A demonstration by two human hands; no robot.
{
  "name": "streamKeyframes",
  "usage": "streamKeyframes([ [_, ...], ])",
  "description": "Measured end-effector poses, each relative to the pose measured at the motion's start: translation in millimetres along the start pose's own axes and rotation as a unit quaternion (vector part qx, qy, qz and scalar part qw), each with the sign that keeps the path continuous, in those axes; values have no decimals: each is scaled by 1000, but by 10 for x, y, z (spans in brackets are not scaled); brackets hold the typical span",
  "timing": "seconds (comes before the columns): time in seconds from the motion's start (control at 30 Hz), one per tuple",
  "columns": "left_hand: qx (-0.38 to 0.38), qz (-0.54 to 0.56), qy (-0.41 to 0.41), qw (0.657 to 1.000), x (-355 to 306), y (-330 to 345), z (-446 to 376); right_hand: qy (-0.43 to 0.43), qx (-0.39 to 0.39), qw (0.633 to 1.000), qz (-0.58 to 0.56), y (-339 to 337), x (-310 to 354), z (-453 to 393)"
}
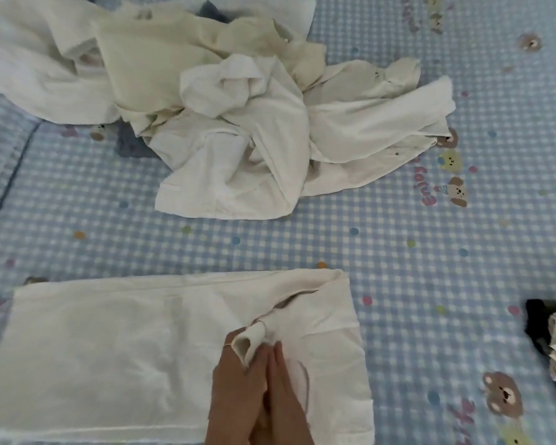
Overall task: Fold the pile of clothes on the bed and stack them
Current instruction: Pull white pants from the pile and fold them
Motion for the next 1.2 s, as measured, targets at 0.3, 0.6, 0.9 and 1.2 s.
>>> streamKeyframes([
  [0.3, -245, 105, 78, 961, 512, -1040, -573, 150, -84, 967, 187, 31, -995, -479],
  [0.6, -339, 2, 83, 937, 605, -1102, -801, 219, 6, 942, 252, 358, -1281, -767],
  [0.9, -347, -211, 42, 913, 1874, -2144, 31, -150, 49, 937, 312, 1512, 853, -1279],
  [1.2, -493, -188, 30, 849, 2855, -3405, 347, -193, 126, 902, 365, 2502, 1729, -2151],
])
Point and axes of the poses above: each hand's wrist, its own z-axis away from the middle knuckle, its own y-axis out of the palm, x = y × z, the point moved 7 cm from there along -z, towards the middle knuckle, and after that the axes turned 4 degrees about x, right-handed, at the moved point
